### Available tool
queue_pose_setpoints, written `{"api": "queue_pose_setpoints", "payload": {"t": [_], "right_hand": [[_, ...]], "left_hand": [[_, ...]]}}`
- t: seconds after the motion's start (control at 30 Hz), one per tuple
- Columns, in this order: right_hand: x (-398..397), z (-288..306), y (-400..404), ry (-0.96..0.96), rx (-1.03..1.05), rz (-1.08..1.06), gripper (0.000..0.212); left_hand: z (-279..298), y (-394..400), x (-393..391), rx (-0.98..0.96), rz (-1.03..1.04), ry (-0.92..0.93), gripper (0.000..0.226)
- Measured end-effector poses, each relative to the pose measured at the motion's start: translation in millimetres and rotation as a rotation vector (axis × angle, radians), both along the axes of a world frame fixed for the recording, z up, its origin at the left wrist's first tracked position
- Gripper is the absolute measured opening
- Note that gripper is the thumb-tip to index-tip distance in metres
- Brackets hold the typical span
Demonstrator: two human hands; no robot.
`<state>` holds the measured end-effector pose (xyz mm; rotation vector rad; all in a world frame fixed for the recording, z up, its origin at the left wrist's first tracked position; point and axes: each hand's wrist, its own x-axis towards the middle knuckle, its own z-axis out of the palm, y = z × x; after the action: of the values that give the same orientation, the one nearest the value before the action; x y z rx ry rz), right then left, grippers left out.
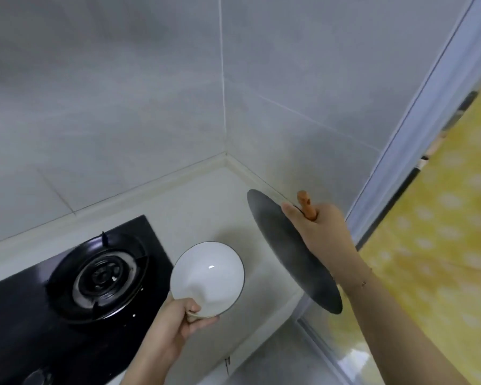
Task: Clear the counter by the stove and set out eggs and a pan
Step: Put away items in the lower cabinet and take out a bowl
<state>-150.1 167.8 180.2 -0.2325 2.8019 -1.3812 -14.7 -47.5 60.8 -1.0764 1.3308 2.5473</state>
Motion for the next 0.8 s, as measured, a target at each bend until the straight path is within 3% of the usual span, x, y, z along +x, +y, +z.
{"api": "queue_pose_setpoints", "payload": {"t": [0.2,0.43,0.67,0.8], "right_hand": [[-67,-18,-46,0.225,0.049,0.162,0.061],[-131,-50,-99,0.479,0.002,0.625,0.055],[-174,-139,-115,0.666,0.339,1.093,0.048],[-194,-184,-107,0.531,0.579,1.310,0.037]], "left_hand": [[-13,-16,-22,0.011,0.174,-0.037,0.060],[-15,-14,-57,0.002,0.444,-0.076,0.057],[-24,1,-91,-0.024,0.647,-0.174,0.050],[-31,16,-101,-0.055,0.697,-0.206,0.049]]}}
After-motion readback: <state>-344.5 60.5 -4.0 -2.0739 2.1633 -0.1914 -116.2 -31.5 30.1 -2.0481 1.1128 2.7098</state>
